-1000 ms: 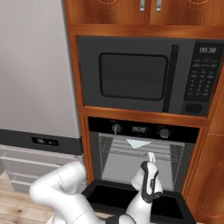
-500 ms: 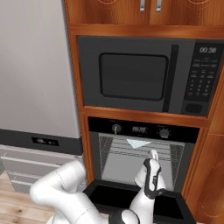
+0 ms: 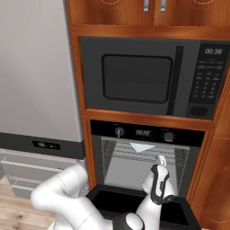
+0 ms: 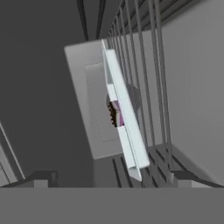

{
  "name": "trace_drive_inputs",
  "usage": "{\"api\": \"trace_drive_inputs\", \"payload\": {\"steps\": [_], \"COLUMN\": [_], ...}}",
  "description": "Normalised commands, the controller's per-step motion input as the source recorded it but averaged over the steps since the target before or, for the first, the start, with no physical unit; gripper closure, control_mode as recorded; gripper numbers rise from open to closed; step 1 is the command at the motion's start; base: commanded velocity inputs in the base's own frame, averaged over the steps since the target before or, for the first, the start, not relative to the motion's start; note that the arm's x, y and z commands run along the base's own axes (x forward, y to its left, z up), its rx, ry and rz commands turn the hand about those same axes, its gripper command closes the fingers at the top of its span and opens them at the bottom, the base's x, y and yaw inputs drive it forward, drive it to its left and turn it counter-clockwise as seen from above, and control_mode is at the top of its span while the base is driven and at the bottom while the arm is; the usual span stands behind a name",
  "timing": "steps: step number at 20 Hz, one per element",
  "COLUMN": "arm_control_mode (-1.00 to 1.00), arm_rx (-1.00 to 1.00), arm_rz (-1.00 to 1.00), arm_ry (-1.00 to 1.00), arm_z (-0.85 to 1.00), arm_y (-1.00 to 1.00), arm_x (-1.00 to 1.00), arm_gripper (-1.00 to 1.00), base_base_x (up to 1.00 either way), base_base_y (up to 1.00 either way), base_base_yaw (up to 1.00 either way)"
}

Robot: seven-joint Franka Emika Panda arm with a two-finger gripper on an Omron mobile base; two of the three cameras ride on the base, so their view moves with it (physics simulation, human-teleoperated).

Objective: Take the baked cake out of the oven and place it on the plate for cooling. Then close the oven door.

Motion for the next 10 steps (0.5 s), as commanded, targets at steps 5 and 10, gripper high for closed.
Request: {"api": "trace_drive_inputs", "payload": {"steps": [5,10], "arm_control_mode": [-1.0,-1.0], "arm_rx": [0.0,0.0], "arm_rz": [0.0,0.0], "arm_ry": [0.0,0.0], "arm_z": [-0.21,-0.19], "arm_y": [-0.05,-0.01], "arm_x": [0.0,0.0], "arm_gripper": [-1.0,-1.0], "base_base_x": [0.0,0.0], "base_base_y": [0.0,0.0], "base_base_yaw": [0.0,0.0]}}
